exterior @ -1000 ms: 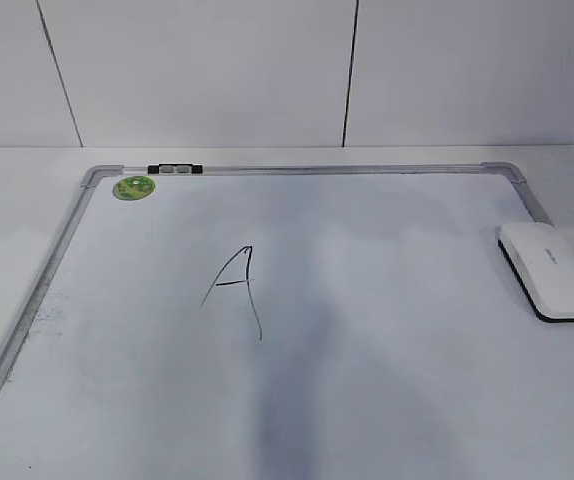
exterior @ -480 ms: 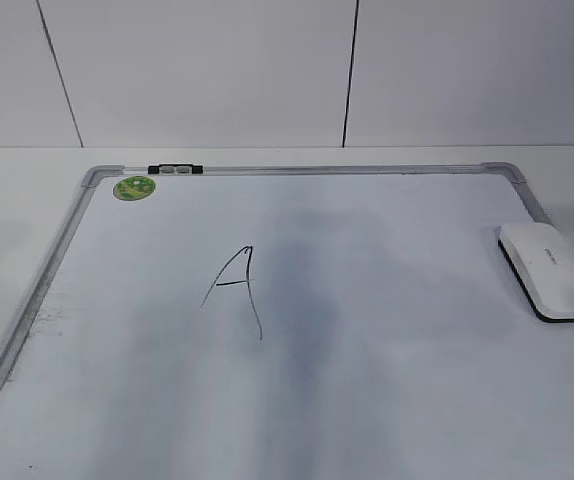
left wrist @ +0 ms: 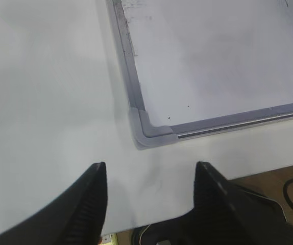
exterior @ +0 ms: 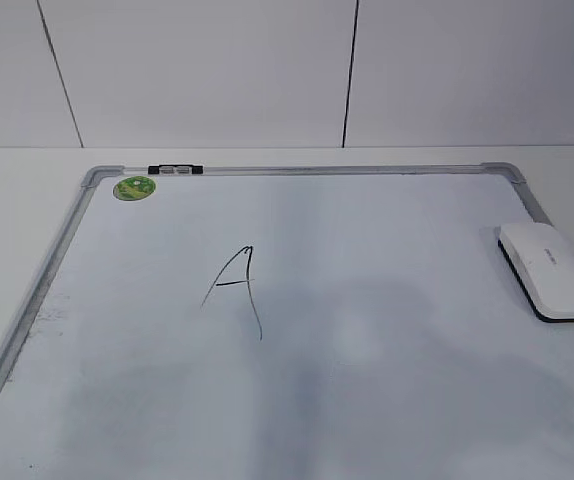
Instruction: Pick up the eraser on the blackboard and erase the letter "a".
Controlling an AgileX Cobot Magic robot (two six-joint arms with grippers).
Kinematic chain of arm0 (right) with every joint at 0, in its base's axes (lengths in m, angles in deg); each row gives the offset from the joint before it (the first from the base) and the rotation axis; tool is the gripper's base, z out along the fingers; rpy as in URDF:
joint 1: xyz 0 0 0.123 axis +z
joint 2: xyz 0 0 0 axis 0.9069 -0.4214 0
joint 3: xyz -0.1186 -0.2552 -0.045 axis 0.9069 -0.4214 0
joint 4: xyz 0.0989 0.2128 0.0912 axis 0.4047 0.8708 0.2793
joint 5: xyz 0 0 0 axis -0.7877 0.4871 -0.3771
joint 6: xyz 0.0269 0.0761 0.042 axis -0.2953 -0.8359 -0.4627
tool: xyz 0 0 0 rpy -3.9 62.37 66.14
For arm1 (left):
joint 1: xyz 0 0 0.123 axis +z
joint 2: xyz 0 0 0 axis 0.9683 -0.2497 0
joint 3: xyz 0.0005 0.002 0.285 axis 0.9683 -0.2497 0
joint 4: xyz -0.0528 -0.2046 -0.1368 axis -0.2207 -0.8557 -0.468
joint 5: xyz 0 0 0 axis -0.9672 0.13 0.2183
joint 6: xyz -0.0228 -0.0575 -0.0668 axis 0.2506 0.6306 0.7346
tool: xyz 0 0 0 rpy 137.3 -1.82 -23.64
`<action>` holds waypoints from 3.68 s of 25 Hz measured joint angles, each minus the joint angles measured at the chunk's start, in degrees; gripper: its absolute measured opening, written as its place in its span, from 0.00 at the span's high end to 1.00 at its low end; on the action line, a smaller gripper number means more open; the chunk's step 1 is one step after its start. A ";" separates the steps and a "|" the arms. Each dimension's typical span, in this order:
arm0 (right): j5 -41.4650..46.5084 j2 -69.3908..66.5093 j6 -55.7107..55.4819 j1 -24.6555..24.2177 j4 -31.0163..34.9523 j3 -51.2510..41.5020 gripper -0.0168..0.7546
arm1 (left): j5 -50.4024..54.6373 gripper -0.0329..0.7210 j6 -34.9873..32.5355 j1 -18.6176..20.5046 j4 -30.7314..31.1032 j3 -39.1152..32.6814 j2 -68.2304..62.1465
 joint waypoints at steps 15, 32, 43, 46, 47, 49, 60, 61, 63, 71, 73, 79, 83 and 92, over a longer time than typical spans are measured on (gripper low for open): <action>-4.86 3.71 0.43 0.00 -2.48 -9.07 0.23 | -7.61 0.41 0.00 0.00 1.60 -2.13 2.43; -4.99 3.71 0.43 0.00 -2.48 -9.07 0.23 | -7.49 0.41 0.00 0.00 1.60 -2.53 2.43; -5.09 12.56 0.43 0.00 -2.56 -9.07 0.23 | -7.49 0.41 0.00 0.00 1.60 -2.53 8.76; -5.09 18.09 0.43 0.00 -2.56 -9.07 0.23 | -7.39 0.41 0.00 0.00 1.60 -2.53 13.21; -5.09 19.90 0.43 0.00 -2.56 -9.07 0.23 | -7.39 0.41 0.00 0.00 1.60 -2.53 14.88; -4.97 22.98 0.43 0.00 -2.56 -9.07 0.23 | -7.28 0.41 0.00 0.00 1.60 -2.53 18.23; -4.74 24.27 0.43 0.00 -2.96 -9.10 0.23 | -7.02 0.41 0.00 0.00 1.46 -2.53 19.55; -4.74 24.27 0.43 0.00 -2.96 -9.10 0.23 | -7.02 0.41 0.00 0.00 1.46 -2.53 19.55; -4.74 24.27 0.43 0.00 -2.96 -9.10 0.23 | -7.02 0.41 0.00 0.00 1.46 -2.53 19.55; -4.74 24.27 0.43 0.00 -2.96 -9.10 0.23 | -7.02 0.41 0.00 0.00 1.46 -2.53 19.55; -4.74 24.27 0.43 0.00 -2.96 -9.10 0.23 | -7.02 0.41 0.00 0.00 1.46 -2.53 19.55; -4.74 24.27 0.43 0.00 -0.78 -9.10 0.23 | -7.02 0.41 0.04 0.00 1.46 -2.53 19.55; -4.74 24.27 0.43 0.00 0.02 -9.10 0.23 | -7.02 0.41 0.04 0.00 1.46 -2.53 19.55; -4.74 24.27 0.87 0.00 0.23 -9.10 0.23 | -7.02 0.41 0.04 0.00 1.46 -2.53 19.55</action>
